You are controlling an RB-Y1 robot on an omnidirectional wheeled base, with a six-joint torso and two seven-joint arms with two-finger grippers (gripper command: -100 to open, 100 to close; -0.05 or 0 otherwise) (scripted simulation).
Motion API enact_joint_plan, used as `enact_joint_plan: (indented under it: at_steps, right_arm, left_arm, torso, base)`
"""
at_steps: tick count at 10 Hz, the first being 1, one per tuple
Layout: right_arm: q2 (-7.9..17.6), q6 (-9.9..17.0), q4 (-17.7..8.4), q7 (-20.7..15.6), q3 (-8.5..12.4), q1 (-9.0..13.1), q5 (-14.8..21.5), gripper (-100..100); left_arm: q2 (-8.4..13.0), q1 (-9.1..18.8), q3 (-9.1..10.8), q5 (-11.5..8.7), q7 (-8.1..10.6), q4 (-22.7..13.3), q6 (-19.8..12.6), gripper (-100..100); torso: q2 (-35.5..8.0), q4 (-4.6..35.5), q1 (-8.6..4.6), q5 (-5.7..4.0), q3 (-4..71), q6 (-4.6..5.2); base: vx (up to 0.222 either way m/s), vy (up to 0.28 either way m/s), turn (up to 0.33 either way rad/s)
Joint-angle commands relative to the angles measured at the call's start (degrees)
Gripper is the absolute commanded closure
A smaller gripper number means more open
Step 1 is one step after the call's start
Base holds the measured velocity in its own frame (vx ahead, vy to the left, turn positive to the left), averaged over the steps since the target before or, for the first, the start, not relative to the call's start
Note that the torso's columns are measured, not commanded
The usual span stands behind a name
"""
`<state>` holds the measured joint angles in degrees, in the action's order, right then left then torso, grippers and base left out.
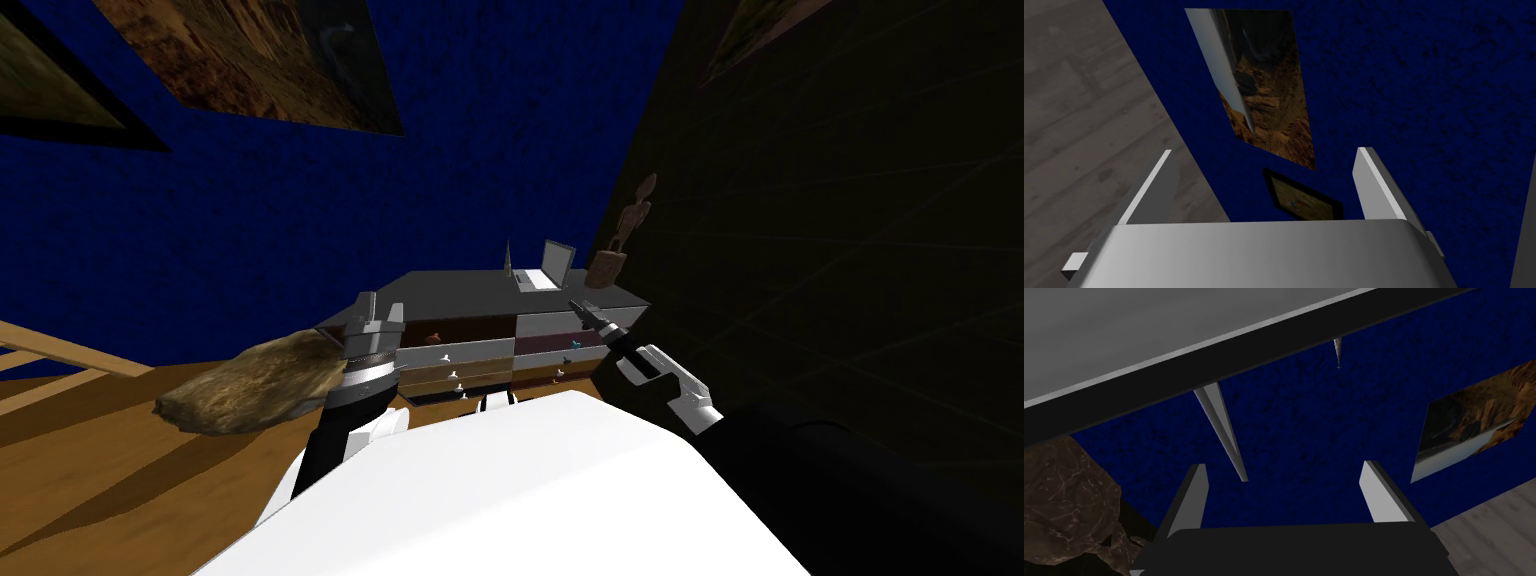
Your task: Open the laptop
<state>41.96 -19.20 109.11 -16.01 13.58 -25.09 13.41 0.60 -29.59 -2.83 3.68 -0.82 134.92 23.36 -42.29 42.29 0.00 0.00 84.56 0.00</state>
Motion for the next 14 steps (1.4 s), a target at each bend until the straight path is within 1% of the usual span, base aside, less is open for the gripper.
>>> enact_joint_plan:
  at_steps: [1,3,4,5,6,7,8,9,10,11,12,13,14]
  right_arm:
    - [3.5,0.1,-2.6,-2.3,1.3,0.1,1.0,-100]
    - [7.6,0.8,-5.9,-5.2,2.7,0.7,2.4,-100]
    - [8.3,0.8,-6.0,-5.2,2.7,0.7,2.4,-100]
    - [10.5,1.2,-7.8,-6.7,3.4,1.0,3.1,-100]
    - [12.1,1.6,-9.6,-8.1,4.1,1.3,3.8,-100]
    - [13.3,1.6,-9.6,-8.1,4.1,1.3,3.8,-100]
    - [15.5,1.9,-11.4,-9.6,4.8,1.6,4.5,-100]
    - [15.9,1.9,-11.4,-9.6,4.8,1.6,4.5,-100]
    - [18.4,2.3,-13.2,-11.0,5.5,2.0,5.2,-100]
    - [19.8,2.6,-14.9,-12.4,6.2,2.3,5.9,-100]
    - [20.9,2.6,-14.9,-12.4,6.2,2.3,5.9,-100]
    - [23.0,3.0,-16.6,-13.8,6.9,2.6,6.5,-100]
    - [23.4,3.0,-16.6,-13.8,6.9,2.6,6.5,-100]
  left_arm:
    - [0.0,0.0,0.0,0.0,0.0,0.0,0.0,0]
    - [0.0,0.0,0.0,0.0,0.0,0.0,0.0,0]
    - [0.0,0.0,0.0,0.0,0.0,0.0,0.0,0]
    - [0.0,0.0,0.0,0.0,0.0,0.0,0.0,0]
    - [0.0,0.0,0.0,0.0,0.0,0.0,0.0,0]
    - [0.0,0.0,0.0,0.0,0.0,0.0,0.0,0]
    - [0.0,0.0,0.0,0.0,0.0,0.0,0.0,0]
    - [0.0,0.0,0.0,0.0,0.0,0.0,0.0,0]
    - [0.0,0.0,0.0,0.0,0.0,0.0,0.0,0]
    - [0.0,0.0,0.0,0.0,0.0,0.0,0.0,0]
    - [0.0,0.0,0.0,0.0,0.0,0.0,0.0,0]
    - [0.0,0.0,0.0,0.0,0.0,0.0,0.0,0]
    - [0.0,0.0,0.0,0.0,0.0,0.0,0.0,0]
  torso:
    - [0.0,0.0,0.03,0.0,0.0,-0.01]
    - [0.0,0.0,0.01,0.01,0.0,0.0]
    - [0.0,0.0,0.03,0.0,0.0,-0.01]
    - [0.0,0.0,-0.01,0.0,0.0,0.02]
    - [0.0,0.0,-0.01,0.0,0.0,0.0]
    - [0.0,0.0,0.04,0.02,0.0,0.0]
    - [0.0,0.0,-0.01,0.0,0.0,0.02]
    - [0.0,0.0,-0.02,0.0,0.0,-0.01]
    - [0.0,0.0,-0.04,-0.02,0.0,0.02]
    - [0.0,0.0,-0.01,-0.01,0.0,0.0]
    - [0.0,0.0,0.04,0.01,0.0,-0.01]
    - [0.0,0.0,0.01,0.01,0.0,0.03]
    - [0.0,0.0,0.02,0.0,0.0,0.01]
  base:
    - [0.012,0.033,0.05]
    - [0.014,0.038,0.093]
    - [0.014,0.033,0.049]
    - [0.011,0.033,0.074]
    - [0.014,0.048,0.115]
    - [0.012,0.033,0.036]
    - [0.014,0.029,0.077]
    - [0.012,0.02,0.042]
    - [0.019,0.027,0.068]
    - [0.023,0.036,0.124]
    - [0.012,0.024,0.043]
    - [0.012,0.03,0.066]
    - [0.01,0.027,0.031]
